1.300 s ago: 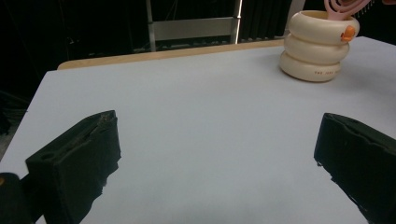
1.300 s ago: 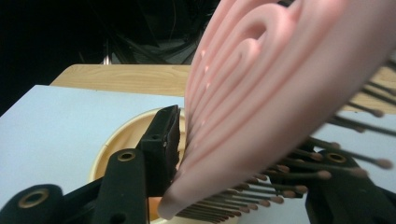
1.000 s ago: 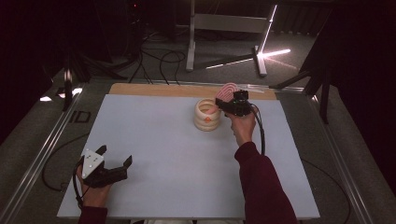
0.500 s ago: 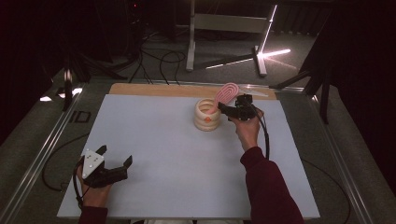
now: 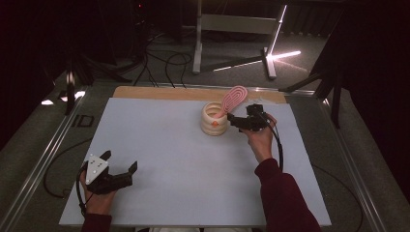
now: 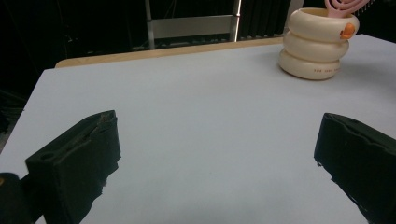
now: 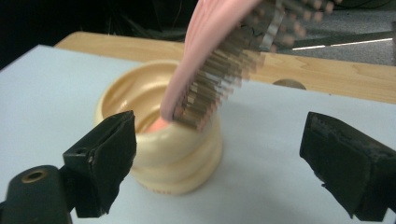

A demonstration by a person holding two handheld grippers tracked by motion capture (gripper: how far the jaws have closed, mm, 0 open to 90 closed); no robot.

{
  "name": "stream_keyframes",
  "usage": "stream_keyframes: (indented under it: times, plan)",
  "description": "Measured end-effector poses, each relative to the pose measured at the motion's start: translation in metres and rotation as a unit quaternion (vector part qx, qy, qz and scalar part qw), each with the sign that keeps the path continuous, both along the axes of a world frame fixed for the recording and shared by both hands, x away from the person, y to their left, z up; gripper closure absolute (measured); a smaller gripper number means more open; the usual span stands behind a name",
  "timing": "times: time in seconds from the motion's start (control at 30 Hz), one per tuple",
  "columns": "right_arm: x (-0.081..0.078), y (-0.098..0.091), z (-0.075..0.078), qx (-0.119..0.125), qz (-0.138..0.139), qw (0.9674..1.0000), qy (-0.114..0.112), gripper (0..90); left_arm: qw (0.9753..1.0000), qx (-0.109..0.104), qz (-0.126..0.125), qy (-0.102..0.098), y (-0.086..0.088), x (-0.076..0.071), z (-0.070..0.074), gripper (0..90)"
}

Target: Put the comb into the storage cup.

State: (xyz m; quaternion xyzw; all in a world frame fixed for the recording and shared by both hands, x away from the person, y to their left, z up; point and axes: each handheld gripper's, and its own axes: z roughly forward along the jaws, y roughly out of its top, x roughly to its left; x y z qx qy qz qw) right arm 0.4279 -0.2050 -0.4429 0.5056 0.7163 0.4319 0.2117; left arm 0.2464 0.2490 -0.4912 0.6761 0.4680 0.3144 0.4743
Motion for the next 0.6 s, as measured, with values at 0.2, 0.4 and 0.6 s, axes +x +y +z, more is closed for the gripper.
stream_keyframes:
  times: [0.2,0.4,0.6]
  plan:
    - [-0.009,-0.003,-0.007,-0.018,0.008,0.9998,0.001,10.3,1.0000,-0.001,0.000,0.001,0.000,0.000,0.000,0.8]
    - [-0.019,-0.010,-0.011,-0.008,0.009,0.9999,0.000,10.4,1.0000,-0.001,-0.001,0.002,-0.001,0.001,-0.001,0.7]
    - [-0.026,-0.015,-0.013,-0.009,0.007,0.9999,-0.006,10.8,1.0000,0.000,-0.002,0.004,-0.001,0.001,-0.001,0.7]
